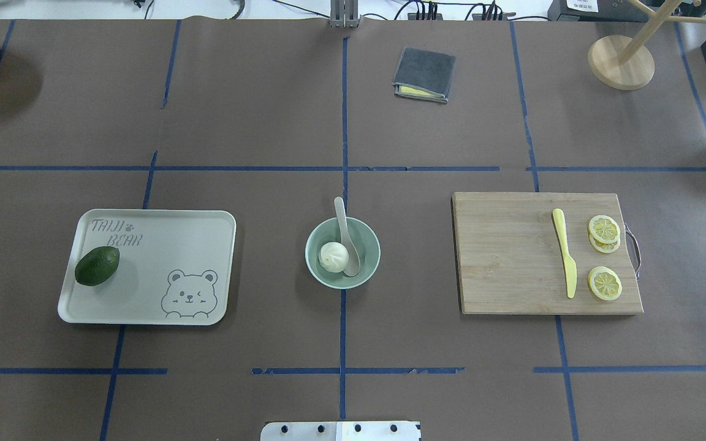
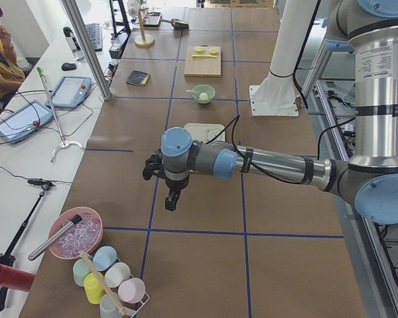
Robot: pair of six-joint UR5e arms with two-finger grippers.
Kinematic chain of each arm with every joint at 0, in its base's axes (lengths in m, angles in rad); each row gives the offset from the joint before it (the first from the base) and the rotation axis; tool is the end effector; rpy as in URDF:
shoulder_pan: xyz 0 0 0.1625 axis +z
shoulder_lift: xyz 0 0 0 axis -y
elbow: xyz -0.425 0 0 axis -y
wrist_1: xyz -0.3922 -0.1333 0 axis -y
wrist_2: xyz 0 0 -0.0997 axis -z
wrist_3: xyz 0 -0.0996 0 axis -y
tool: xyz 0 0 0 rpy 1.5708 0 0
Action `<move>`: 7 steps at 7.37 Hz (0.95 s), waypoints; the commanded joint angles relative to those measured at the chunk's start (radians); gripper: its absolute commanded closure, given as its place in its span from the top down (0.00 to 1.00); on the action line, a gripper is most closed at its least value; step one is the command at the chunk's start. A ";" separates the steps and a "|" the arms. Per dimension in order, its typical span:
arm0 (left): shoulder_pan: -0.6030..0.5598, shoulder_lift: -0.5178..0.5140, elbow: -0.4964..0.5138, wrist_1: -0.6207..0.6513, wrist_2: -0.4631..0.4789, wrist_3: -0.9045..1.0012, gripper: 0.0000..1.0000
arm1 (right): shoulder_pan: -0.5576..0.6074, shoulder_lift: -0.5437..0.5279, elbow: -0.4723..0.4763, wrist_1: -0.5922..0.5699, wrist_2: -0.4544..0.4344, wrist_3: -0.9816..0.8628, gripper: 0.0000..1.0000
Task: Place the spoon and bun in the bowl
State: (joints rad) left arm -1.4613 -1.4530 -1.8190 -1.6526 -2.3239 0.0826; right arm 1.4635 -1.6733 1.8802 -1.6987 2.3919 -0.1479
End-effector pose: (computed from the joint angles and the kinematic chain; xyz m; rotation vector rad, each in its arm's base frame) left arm -0.0154 -0.4561 0.5836 0.1925 0.7550 0.2622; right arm 0.0124 -0.4490 0.5645 0.0915 -0.8217 -0.2730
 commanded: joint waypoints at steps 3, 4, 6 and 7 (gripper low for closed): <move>-0.030 0.042 0.032 0.010 -0.101 0.089 1.00 | -0.002 0.001 -0.029 0.002 0.004 0.013 1.00; -0.028 0.045 0.038 0.013 -0.110 0.085 1.00 | -0.002 0.003 -0.029 0.002 0.003 0.013 1.00; -0.028 0.042 0.033 0.011 -0.103 -0.045 1.00 | -0.002 0.004 -0.029 0.002 0.003 0.013 1.00; -0.030 0.043 0.038 0.011 -0.098 -0.049 1.00 | 0.000 -0.002 -0.020 0.002 0.007 0.014 1.00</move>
State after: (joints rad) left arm -1.4899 -1.4108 -1.7837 -1.6409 -2.4265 0.0620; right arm 1.4621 -1.6708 1.8539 -1.6966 2.3956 -0.1347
